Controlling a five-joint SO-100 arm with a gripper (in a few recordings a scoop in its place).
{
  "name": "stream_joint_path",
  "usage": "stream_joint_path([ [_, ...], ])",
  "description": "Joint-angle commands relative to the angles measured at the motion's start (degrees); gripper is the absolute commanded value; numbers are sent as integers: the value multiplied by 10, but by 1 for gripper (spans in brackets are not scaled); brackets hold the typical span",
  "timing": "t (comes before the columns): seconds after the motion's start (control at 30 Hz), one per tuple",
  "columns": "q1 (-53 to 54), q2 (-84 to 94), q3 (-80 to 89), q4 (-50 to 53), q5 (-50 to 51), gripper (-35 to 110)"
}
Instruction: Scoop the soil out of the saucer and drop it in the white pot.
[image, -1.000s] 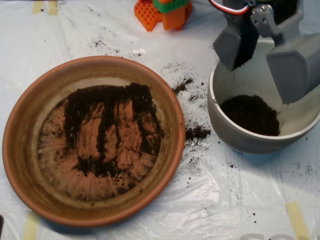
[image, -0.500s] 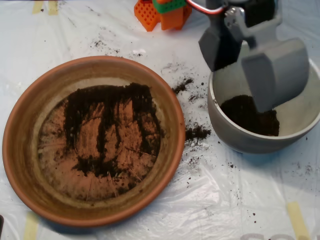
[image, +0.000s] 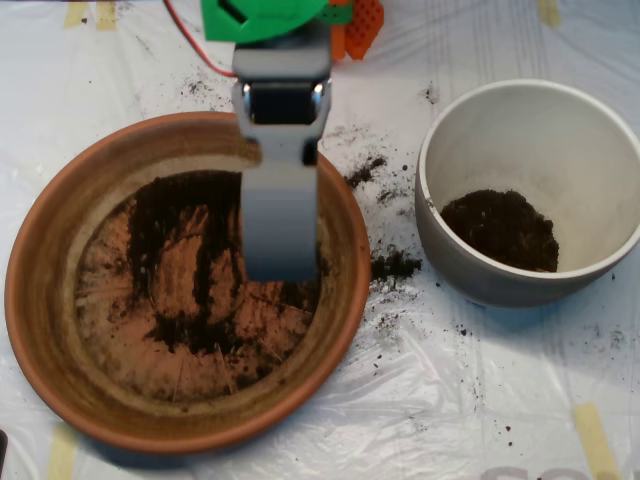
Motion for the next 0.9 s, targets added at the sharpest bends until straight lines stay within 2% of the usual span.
stream_joint_path([
  [0.0,44,62,118,-72,-21,49],
  [0.13,69,33,200,-120,-39,52],
  [0.37,113,-83,204,-134,-43,58],
  [0.87,171,-209,75,-40,-71,58],
])
